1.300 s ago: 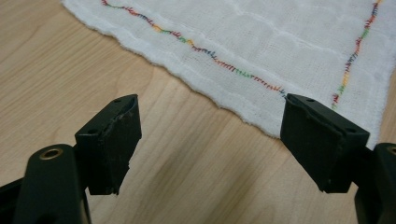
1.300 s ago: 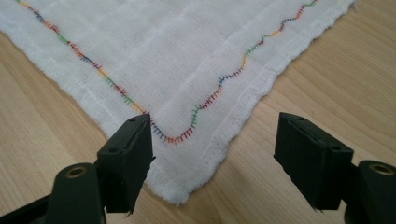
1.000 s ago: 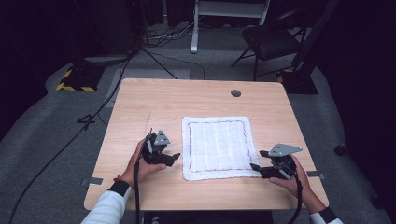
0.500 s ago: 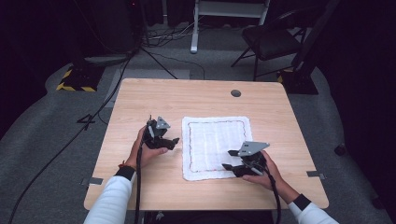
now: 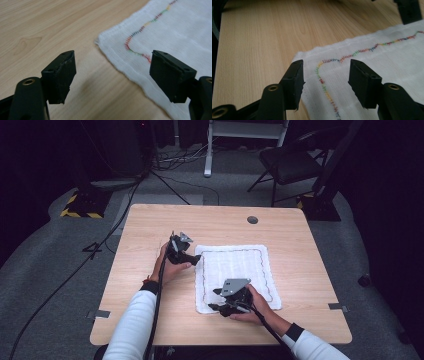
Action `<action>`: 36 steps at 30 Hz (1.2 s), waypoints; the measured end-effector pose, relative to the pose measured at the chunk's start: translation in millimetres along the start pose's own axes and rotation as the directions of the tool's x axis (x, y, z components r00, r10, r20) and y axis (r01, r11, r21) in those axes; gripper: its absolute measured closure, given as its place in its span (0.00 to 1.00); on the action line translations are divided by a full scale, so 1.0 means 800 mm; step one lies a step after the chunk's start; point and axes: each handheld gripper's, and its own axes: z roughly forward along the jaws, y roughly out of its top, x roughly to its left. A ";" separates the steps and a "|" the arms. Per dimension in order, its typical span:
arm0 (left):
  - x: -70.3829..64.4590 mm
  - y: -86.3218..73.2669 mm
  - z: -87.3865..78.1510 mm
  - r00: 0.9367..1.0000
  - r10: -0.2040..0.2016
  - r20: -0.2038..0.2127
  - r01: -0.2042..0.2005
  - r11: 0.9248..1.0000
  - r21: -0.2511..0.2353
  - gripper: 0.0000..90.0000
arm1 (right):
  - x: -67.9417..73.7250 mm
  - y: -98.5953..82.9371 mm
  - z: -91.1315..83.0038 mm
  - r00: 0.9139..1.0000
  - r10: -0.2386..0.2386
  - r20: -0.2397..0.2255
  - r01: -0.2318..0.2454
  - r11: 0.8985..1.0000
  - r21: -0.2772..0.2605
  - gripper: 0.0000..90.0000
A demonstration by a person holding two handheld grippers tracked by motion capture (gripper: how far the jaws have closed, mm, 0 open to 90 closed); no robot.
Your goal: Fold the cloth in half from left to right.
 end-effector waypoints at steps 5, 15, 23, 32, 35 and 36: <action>0.011 0.011 0.019 0.996 -0.084 -0.003 0.084 0.996 -0.006 0.23 | 0.006 0.004 0.017 1.000 -0.015 -0.021 0.015 1.000 0.013 0.51; 0.014 0.010 0.036 0.995 -0.097 -0.033 0.097 0.995 0.022 0.22 | 0.022 0.013 0.040 0.998 -0.037 -0.046 0.038 0.999 0.019 0.50; 0.010 0.010 0.034 0.998 -0.066 -0.013 0.066 0.998 0.016 0.40 | 0.025 0.011 0.050 0.999 -0.019 -0.028 0.020 0.999 0.050 0.52; 0.011 0.008 0.030 0.997 -0.043 0.064 0.042 0.999 0.003 0.76 | 0.020 0.012 0.053 1.000 -0.005 0.001 0.005 0.998 0.065 0.83; 0.012 0.008 0.029 0.996 -0.028 0.081 0.028 1.000 0.006 0.85 | 0.021 0.014 0.056 1.000 -0.014 0.006 0.013 0.997 0.072 0.92; 0.013 0.008 0.029 0.996 -0.029 0.087 0.029 1.000 0.005 0.87 | 0.021 0.015 0.056 1.000 -0.014 0.011 0.013 0.997 0.076 0.93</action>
